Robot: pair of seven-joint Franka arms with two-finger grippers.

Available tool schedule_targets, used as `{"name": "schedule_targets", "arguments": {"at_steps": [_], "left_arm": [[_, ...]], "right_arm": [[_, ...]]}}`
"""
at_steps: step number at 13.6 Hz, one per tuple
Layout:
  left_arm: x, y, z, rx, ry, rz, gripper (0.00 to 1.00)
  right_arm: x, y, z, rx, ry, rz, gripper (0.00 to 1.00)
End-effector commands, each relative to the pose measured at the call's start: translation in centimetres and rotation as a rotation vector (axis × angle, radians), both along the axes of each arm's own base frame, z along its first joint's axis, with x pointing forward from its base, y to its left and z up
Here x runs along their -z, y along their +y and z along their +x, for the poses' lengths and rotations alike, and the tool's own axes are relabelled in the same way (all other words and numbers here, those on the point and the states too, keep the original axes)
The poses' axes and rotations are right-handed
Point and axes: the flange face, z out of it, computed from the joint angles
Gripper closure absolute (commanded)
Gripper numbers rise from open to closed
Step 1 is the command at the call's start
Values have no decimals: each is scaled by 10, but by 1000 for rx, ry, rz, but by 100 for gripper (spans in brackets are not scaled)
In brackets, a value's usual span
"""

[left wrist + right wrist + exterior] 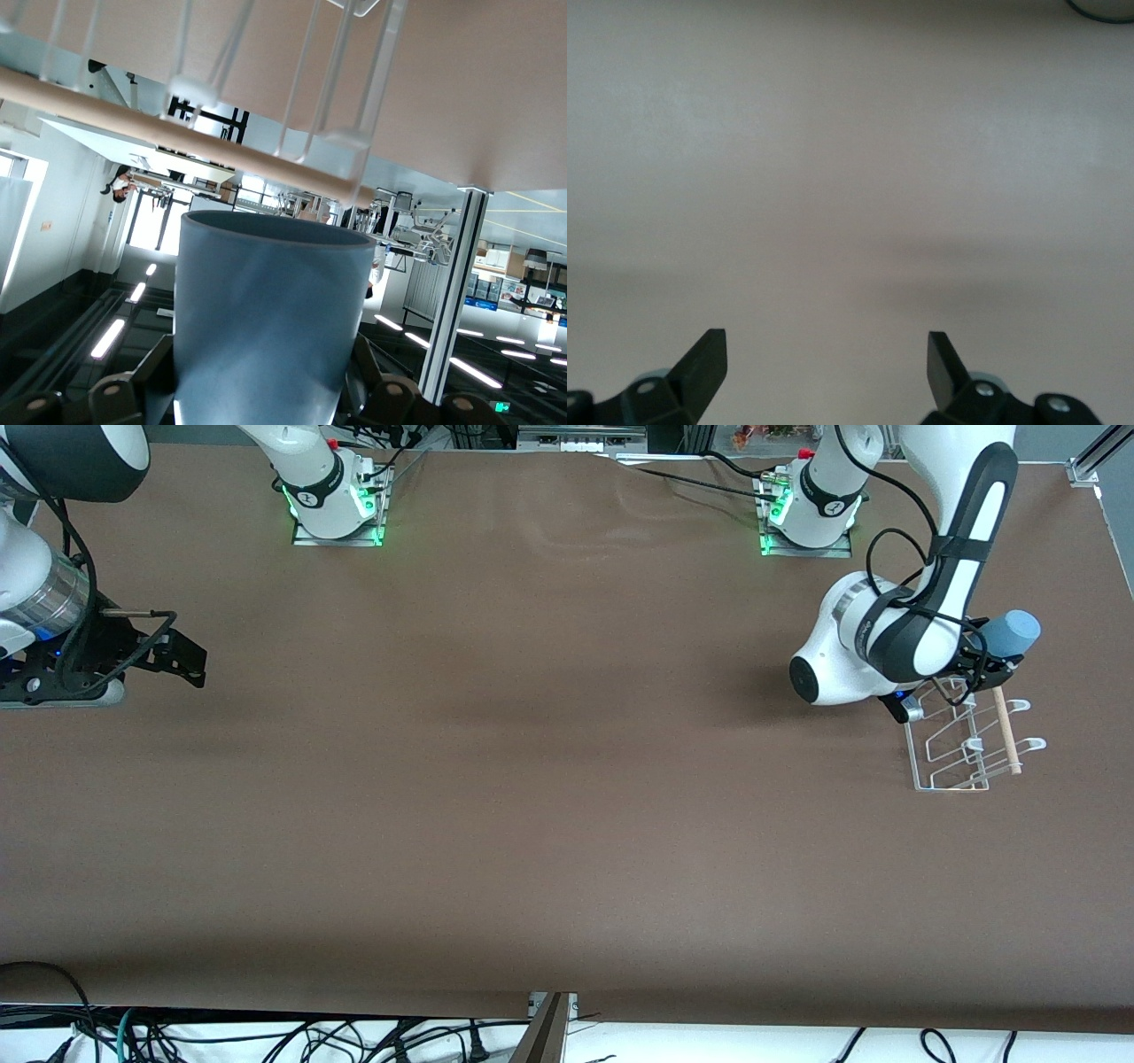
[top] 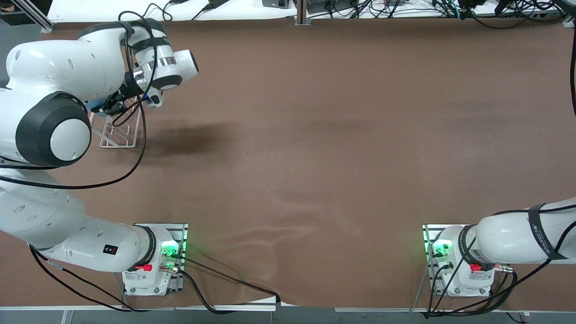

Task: Transfer cup to left arm and place on rack
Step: 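Lower the cup onto a rack hook with the left gripper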

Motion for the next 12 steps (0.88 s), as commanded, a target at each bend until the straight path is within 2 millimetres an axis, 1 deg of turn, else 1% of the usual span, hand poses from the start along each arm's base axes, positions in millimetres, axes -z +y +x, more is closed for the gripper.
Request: {"name": "schedule_targets", "arguments": {"at_steps": [1,5,12], "left_arm": [[13,1,-21,48,-53,26,97],[34,1,-29,65,-40,11,95],[55,2,-26,112,-13,-1,94]], "right_arm": [[-4,-8,-2,-16,6,1,0],[-2,-11,1,-12,14,2,0],[-4,-11,2,-9,9,3,0]]}}
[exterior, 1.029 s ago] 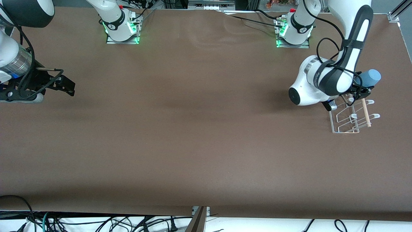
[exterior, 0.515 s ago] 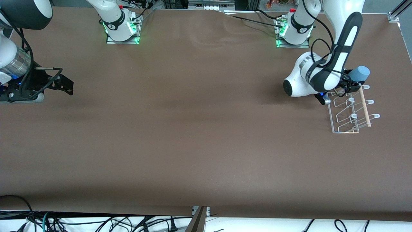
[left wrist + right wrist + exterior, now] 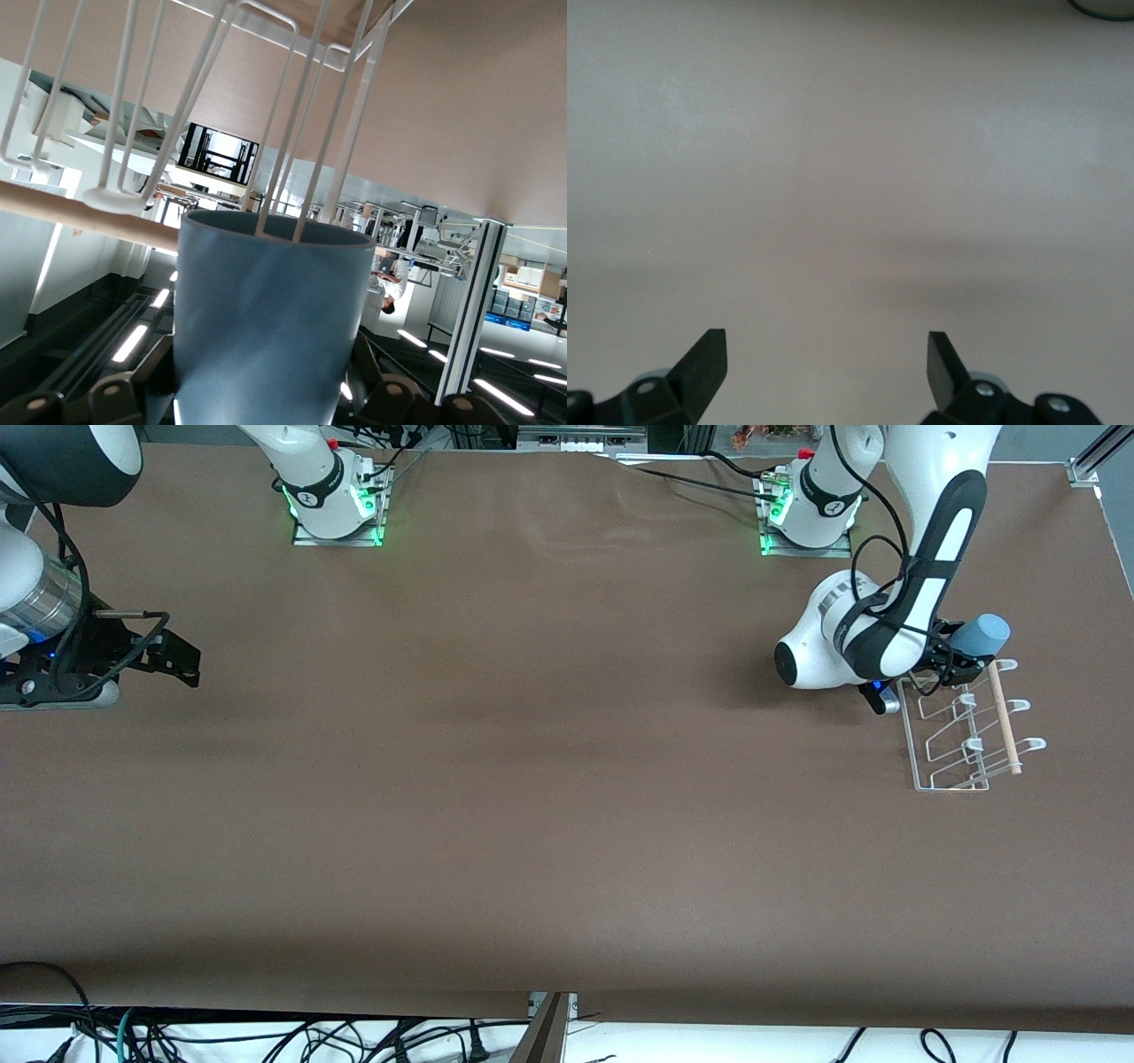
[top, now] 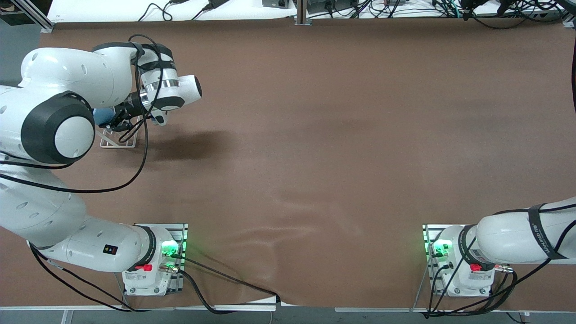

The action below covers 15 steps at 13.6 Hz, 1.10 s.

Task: Transfer cup to left arm and place on rack
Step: 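Lower the cup onto a rack hook with the left gripper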

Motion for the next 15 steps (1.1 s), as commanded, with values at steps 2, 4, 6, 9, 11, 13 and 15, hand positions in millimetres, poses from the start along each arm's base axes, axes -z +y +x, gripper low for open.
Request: {"name": "schedule_targets", "arguments": {"at_steps": [2,4,6,9,11,13,15], "left_arm": [[9,1,0,36,2,5,83],[9,-1,0,40,-10,9,0],[6,0,3,34,-25,8,0],[-5,0,11,21,-57,-3,0],[-17,0,23,-14,-95,-24,0],[-32,-2,38,-133,-150,-99,0],[-47,-3,52,-222,-197,-160,0]], "right_arm": [[-4,-3,1,-9,4,4,0],[-4,-3,1,-9,4,4,0],[-4,-4,1,-7,4,4,0],[-4,-3,1,-9,4,4,0],[-4,-3,1,-9,4,4,0],[-4,-4,1,-7,4,4,0],[-4,-3,1,-9,3,4,0]]}}
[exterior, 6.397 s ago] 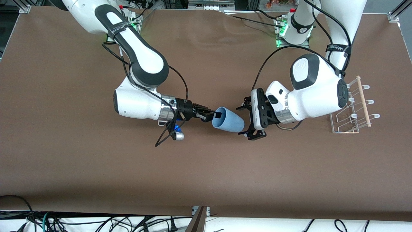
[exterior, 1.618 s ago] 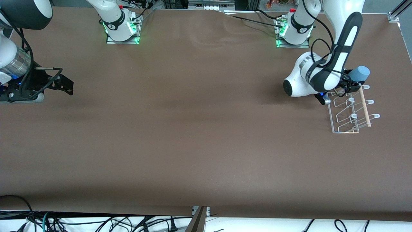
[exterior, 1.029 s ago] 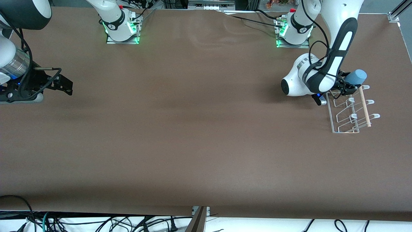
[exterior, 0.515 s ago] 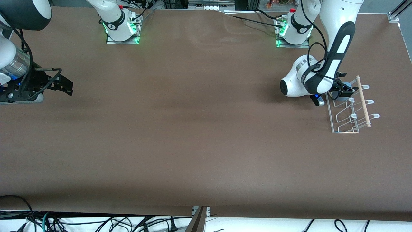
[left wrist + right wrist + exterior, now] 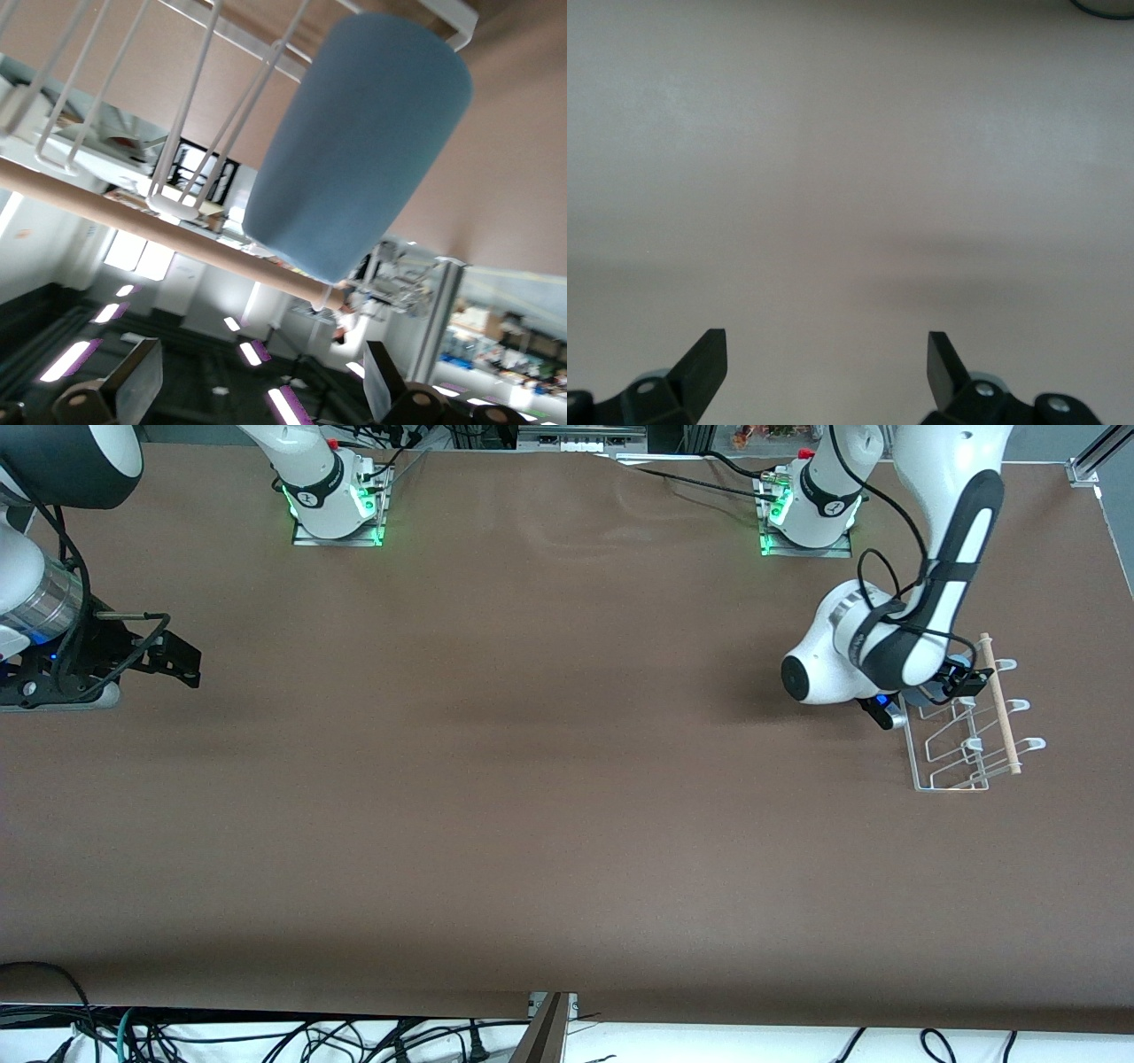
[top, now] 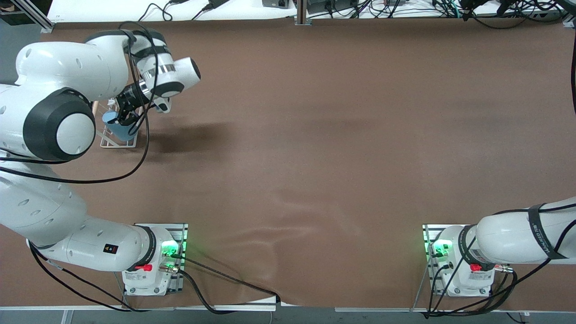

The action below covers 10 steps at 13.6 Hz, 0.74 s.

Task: Transfer cup to left arm and place on rack

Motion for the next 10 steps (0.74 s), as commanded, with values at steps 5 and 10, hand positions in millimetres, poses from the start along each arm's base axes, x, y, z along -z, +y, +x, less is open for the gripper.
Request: {"name": "schedule_targets", "arguments": {"at_steps": [5,10], "left_arm": [[-72,-15,54,-366,-182,-319,0],[-137,-37,90,-590,-291,-623,0]], "right_arm": [[-6,-1,0,1,4,34,0],[-6,-11,1,26,6,60,0]]}}
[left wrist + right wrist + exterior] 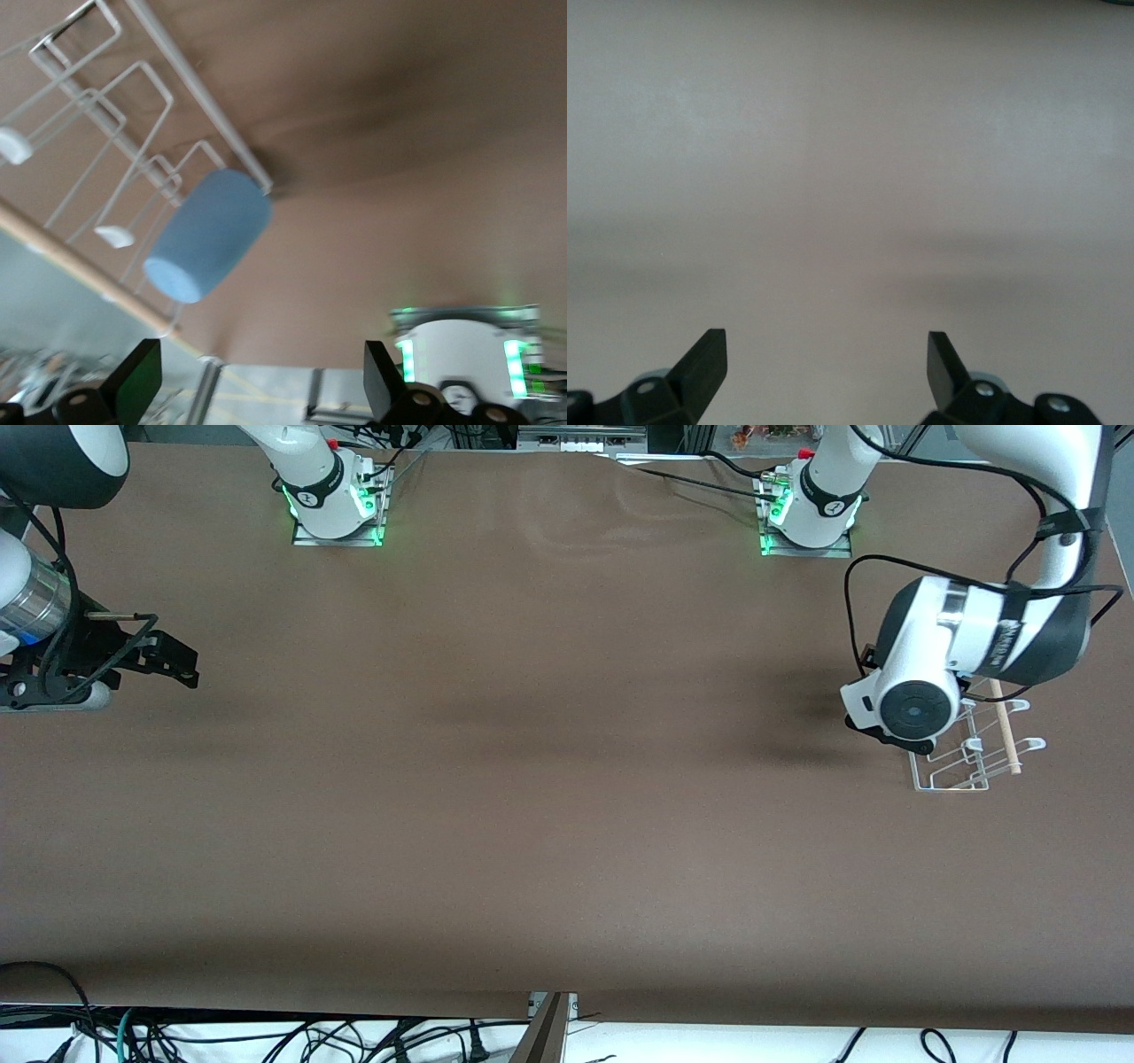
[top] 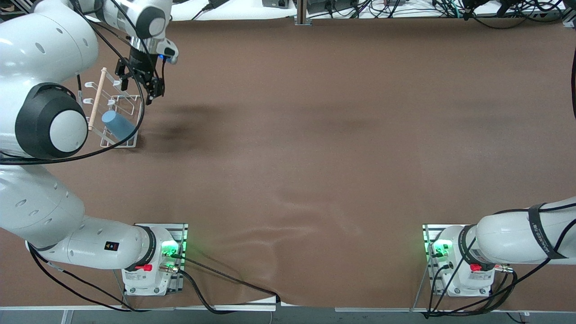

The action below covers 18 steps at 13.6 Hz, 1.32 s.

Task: Transfer cup to left arm and place on rack

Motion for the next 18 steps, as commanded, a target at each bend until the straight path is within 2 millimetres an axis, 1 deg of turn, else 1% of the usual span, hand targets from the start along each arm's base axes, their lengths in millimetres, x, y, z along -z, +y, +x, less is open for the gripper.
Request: {"name": "schedule_targets", "arguments": {"at_steps": [1,4,5,8,9,10,11,12,13,14,15,16,17,18], "left_arm": [[-49,-4,27,-66,-99,-107,0],[-115,-17,61,-43,-296,-189,0],[-137,-18,68,-38,-345,-206,0],[-208,-14,81,-42,-502,-229,0],[-223,-16,82,-45,-536,-232,0],[-230,-20,80,-44,-546,-249,0],[-238,-26,75,-63,-546,-306,0],[-244,-23,69,-98,-541,-354,0],[-245,-20,64,-121,-517,-378,0],[-250,-21,52,-138,-504,-382,0],[-255,-25,35,-161,-512,-377,0],[-245,-26,22,-193,-531,-367,0],[-231,-23,9,-218,-563,-360,0],[-222,-16,2,-214,-589,-364,0]], "right_arm": [[-6,-2,0,-1,2,19,0],[-5,-3,1,-1,3,19,0],[-5,-4,1,0,3,19,0],[-2,-4,2,-1,8,19,0],[-2,-3,2,-1,8,21,0],[-2,-4,2,1,8,24,0],[-2,-5,2,2,8,24,0],[-2,-5,2,2,8,24,0],[-2,-5,2,2,8,24,0],[-2,-5,2,2,8,24,0],[-2,-5,2,3,8,25,0],[-2,-7,2,6,8,25,0],[-2,-7,2,6,8,25,0],[-2,-7,2,6,8,25,0]]}}
